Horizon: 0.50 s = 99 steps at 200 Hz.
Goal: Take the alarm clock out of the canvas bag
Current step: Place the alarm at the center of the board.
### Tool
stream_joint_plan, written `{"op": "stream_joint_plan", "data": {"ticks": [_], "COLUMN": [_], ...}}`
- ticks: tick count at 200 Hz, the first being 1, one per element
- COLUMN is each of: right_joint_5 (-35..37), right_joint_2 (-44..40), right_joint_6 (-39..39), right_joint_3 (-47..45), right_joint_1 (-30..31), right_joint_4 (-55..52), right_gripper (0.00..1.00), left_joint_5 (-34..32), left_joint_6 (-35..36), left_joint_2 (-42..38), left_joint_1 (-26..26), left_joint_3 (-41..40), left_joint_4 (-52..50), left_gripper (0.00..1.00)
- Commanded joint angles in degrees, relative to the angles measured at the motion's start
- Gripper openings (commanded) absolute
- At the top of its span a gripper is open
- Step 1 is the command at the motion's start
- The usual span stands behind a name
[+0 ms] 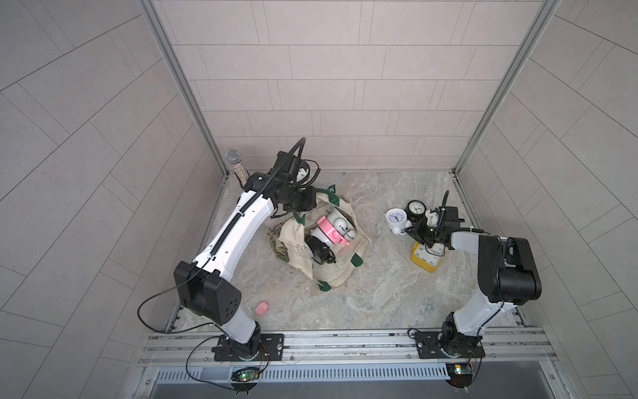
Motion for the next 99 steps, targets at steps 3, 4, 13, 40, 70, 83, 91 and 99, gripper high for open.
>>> {"op": "stream_joint_plan", "data": {"ticks": [3, 4, 13, 40, 70, 83, 91, 99], "right_joint_5": [1.7, 1.7, 1.7, 0.9, 0.5, 0.4, 0.3, 0.3], "right_joint_2": [1.2, 1.2, 1.4, 2.2, 2.6, 2.6, 2.6, 2.5], "right_joint_6": [-0.4, -0.4, -0.4, -0.3, -0.5, -0.5, -0.5, -0.4], "right_joint_3": [0.7, 0.8, 1.0, 1.1, 1.2, 1.3, 1.4, 1.4], "right_joint_1": [-0.2, -0.2, -0.2, -0.2, -0.2, -0.2, -0.2, -0.2], "right_joint_4": [-1.0, -1.0, -0.9, -0.2, 0.0, -0.1, -0.2, -0.3], "right_gripper": [0.19, 0.19, 0.19, 0.21, 0.25, 0.26, 0.26, 0.26], "left_joint_5": [0.6, 0.6, 0.7, 1.5, 1.6, 1.5, 1.6, 1.9], "left_joint_6": [-0.2, -0.3, -0.3, -0.5, -0.9, -0.9, -0.8, -0.8], "left_joint_2": [-1.0, -1.0, -1.0, -1.0, -1.1, -1.2, -1.2, -1.2], "left_joint_1": [0.1, 0.1, 0.1, 0.1, 0.1, 0.1, 0.1, 0.1], "left_joint_3": [1.3, 1.3, 1.3, 1.4, 1.5, 1.5, 1.5, 1.4], "left_joint_4": [0.7, 0.7, 0.7, 0.9, 1.0, 0.9, 1.0, 0.9], "left_gripper": [0.0, 0.0, 0.0, 0.0, 0.0, 0.0, 0.0, 0.0]}}
